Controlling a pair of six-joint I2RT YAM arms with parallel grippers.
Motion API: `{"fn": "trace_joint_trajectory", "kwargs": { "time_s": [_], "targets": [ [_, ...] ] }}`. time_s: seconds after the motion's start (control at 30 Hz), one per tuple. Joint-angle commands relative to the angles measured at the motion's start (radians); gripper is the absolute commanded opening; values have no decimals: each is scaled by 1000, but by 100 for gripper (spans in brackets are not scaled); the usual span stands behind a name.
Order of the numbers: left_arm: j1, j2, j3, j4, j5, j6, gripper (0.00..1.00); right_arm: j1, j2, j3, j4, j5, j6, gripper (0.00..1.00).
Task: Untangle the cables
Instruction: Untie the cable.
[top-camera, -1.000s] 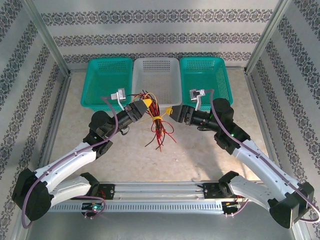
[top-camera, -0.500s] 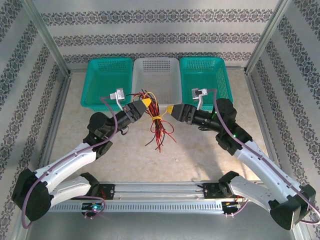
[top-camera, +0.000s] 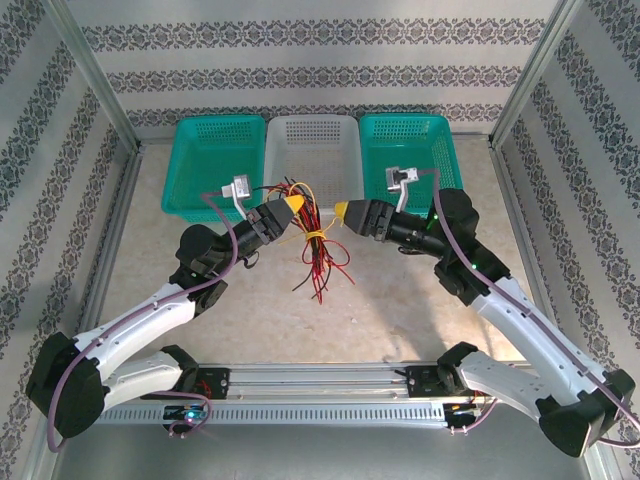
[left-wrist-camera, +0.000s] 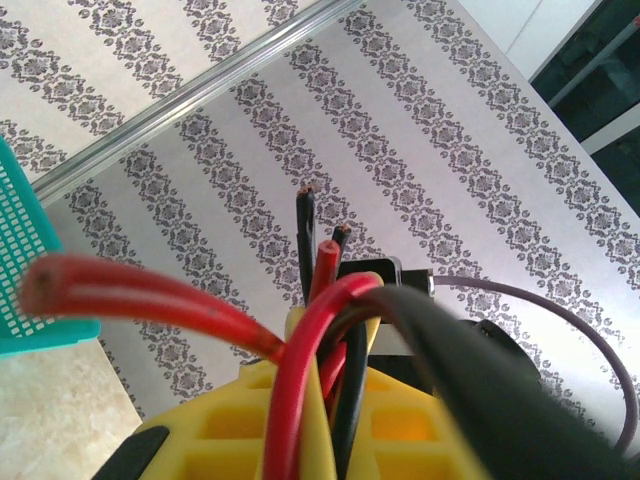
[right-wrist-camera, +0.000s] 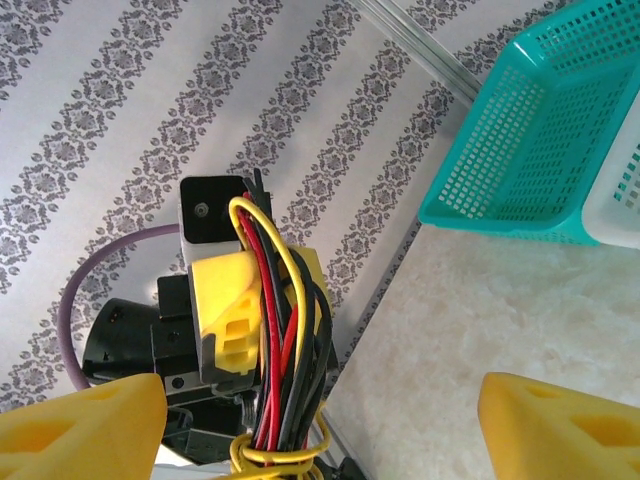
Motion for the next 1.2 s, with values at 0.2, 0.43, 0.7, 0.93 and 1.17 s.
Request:
{"fn": "trace_joint_trajectory", "kwargs": {
  "time_s": [0.2, 0.43, 0.7, 0.93, 1.17],
  "targets": [
    [-7, -104, 43, -187, -85, 141, 0, 34, -97, 51, -166, 138, -162, 86],
    [-6, -88, 52, -217, -60, 158, 0, 98, -92, 97, -164, 81, -219, 83],
    [-4, -73, 68, -225, -36, 166, 0, 196, -14, 166, -277, 198, -309, 62],
    [-4, -51, 70, -187, 4, 148, 0, 211, -10, 169, -299, 260, -329, 25],
    [-4, -20, 54, -57, 51, 68, 0, 141, 4, 168, -292, 247, -279, 0]
  ]
}}
